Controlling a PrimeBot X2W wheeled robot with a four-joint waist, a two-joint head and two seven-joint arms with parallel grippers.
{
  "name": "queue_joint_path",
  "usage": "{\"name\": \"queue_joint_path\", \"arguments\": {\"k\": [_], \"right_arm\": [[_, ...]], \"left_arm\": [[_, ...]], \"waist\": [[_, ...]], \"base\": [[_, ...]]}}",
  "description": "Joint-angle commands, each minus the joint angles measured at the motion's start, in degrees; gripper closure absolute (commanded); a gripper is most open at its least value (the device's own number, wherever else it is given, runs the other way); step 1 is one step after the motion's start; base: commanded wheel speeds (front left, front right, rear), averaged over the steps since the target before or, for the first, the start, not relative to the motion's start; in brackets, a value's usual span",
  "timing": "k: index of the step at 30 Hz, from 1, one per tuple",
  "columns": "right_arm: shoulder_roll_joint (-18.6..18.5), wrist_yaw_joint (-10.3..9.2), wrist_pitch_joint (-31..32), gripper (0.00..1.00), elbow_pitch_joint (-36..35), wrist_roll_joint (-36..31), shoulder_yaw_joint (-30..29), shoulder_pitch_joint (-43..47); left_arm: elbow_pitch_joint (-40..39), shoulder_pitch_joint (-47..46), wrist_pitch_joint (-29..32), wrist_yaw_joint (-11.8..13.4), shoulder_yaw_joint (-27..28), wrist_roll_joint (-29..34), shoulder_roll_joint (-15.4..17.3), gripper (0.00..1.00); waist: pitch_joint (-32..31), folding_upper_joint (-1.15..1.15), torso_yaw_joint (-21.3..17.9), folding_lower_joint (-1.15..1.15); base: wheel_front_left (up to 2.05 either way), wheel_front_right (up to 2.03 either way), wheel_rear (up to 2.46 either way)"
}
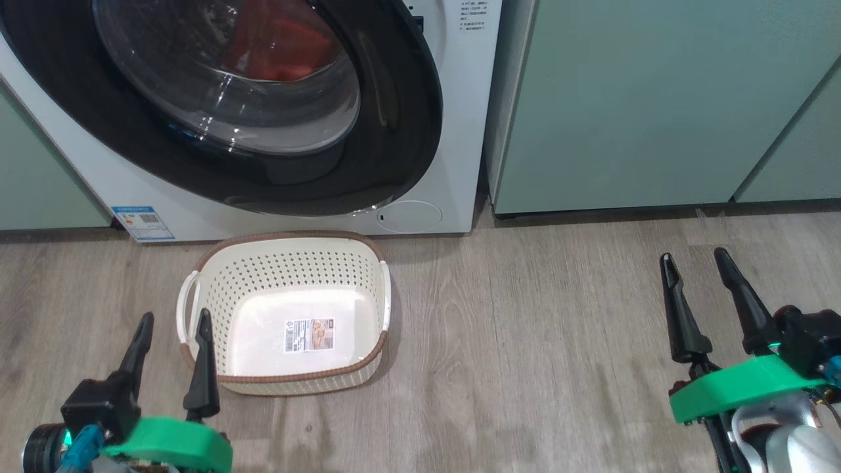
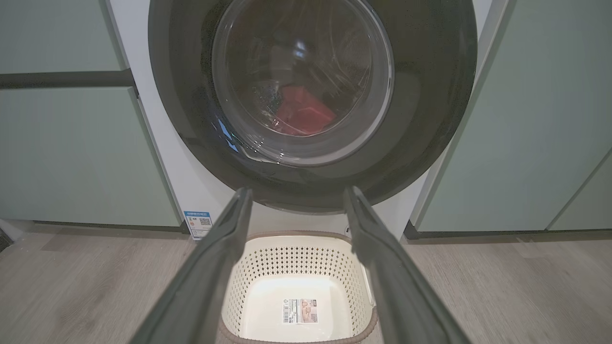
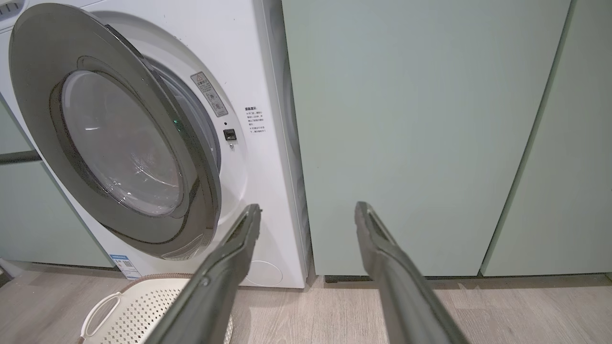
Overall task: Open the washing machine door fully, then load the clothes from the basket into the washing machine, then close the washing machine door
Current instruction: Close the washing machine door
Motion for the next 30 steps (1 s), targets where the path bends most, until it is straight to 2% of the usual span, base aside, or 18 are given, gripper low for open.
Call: {"name": "queue_joint_path", "arguments": {"k": [1,12,13,14,23,30], "right_arm": [[-0.40,0.00,-0.17,0.00,-1.85,-0.31,1.33,-0.88],[-0.40,0.00,-0.27,0.00,-2.10,-0.10,1.11,-1.15],[-0.40,0.00,-0.26,0.57,-2.11,-0.02,1.04,-1.18],[-0.40,0.00,-0.08,1.00,-2.03,0.16,0.99,-1.16],[-0.40,0.00,0.26,1.00,-1.75,0.27,1.11,-2.68],[-0.40,0.00,1.73,1.00,0.76,-1.72,3.22,-8.95]], "left_arm": [[-1.81,-1.75,-0.51,0.51,2.16,0.34,1.15,0.00],[-2.66,-2.11,-0.38,1.60,1.93,0.77,1.26,0.00],[-2.75,-2.15,-0.40,1.70,1.89,0.84,1.27,0.00],[-2.85,-2.22,-0.43,1.80,1.86,0.88,1.25,0.00],[-3.88,-3.85,-0.93,2.46,1.61,1.11,0.99,0.00],[-4.35,-5.60,-1.69,2.90,1.42,0.83,0.30,0.00]], "waist": [[0.07,0.00,-0.02,0.00],[0.66,0.00,0.29,0.00],[0.72,0.00,0.38,0.00],[0.79,0.00,0.49,0.00],[2.45,0.00,2.62,0.00],[4.34,0.00,6.82,0.00]], "base": [[0.00,0.00,0.00],[0.00,0.00,0.00],[0.00,0.00,0.00],[0.00,0.00,0.00],[0.00,0.00,0.00],[0.00,0.00,0.00]]}}
